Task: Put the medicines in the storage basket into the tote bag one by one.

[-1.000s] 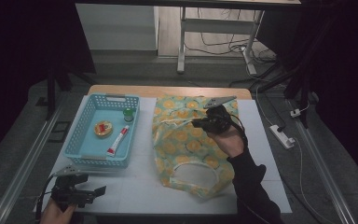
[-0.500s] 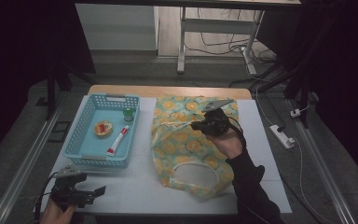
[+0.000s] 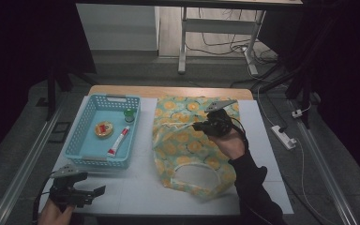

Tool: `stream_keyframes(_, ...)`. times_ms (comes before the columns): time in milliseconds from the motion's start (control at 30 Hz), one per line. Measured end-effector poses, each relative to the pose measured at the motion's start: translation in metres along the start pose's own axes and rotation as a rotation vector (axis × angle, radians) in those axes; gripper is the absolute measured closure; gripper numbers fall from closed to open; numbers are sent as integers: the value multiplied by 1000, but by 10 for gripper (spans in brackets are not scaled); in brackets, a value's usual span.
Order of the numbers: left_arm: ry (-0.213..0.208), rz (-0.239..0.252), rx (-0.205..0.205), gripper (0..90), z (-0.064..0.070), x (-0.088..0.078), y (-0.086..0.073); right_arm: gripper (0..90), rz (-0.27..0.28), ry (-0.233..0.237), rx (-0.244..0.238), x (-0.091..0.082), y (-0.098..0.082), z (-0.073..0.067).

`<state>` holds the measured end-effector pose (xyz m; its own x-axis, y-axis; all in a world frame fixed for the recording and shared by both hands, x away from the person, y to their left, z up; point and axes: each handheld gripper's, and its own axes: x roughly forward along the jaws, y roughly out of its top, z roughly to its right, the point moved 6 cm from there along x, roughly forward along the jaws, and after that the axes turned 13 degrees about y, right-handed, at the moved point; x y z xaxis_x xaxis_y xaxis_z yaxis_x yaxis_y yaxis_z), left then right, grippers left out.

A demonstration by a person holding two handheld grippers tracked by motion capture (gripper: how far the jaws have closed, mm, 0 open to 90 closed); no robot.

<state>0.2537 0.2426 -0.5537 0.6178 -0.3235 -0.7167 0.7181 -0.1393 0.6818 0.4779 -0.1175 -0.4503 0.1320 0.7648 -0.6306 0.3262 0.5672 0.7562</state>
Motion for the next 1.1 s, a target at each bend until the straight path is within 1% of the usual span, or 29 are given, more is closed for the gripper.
stream_keyframes(100,-2,14,10,15,0,-4,4,900,-4,3,5,0,-1,1)
stream_keyframes(367,26,39,37,0,-1,-12,12,900,-1,4,2,-1,-1,1)
stream_keyframes(533,-4,62,42,0,1,-16,18,900,0,6,5,-2,-2,2)
stream_keyframes(700,2,64,40,1,-1,-18,25,900,-1,8,1,-2,-2,3)
stream_keyframes(733,0,70,33,1,-2,-18,27,900,-2,10,0,-2,-2,2)
stream_keyframes(800,-16,67,18,1,-2,-19,30,900,-4,9,-3,-1,-2,2)
stream_keyframes(900,-17,66,21,1,-6,-19,35,900,-4,8,-1,-1,-2,2)
stream_keyframes(933,-22,73,22,1,-7,-19,38,900,-4,8,-1,-1,-2,2)
stream_keyframes(1000,-48,89,12,0,-8,-19,42,900,-3,8,-4,-1,-1,2)
stream_keyframes(1067,-51,87,13,0,-9,-18,45,900,-1,8,-4,-2,-1,2)
stream_keyframes(1100,-45,83,16,0,-10,-17,48,900,0,8,-4,-2,-1,2)
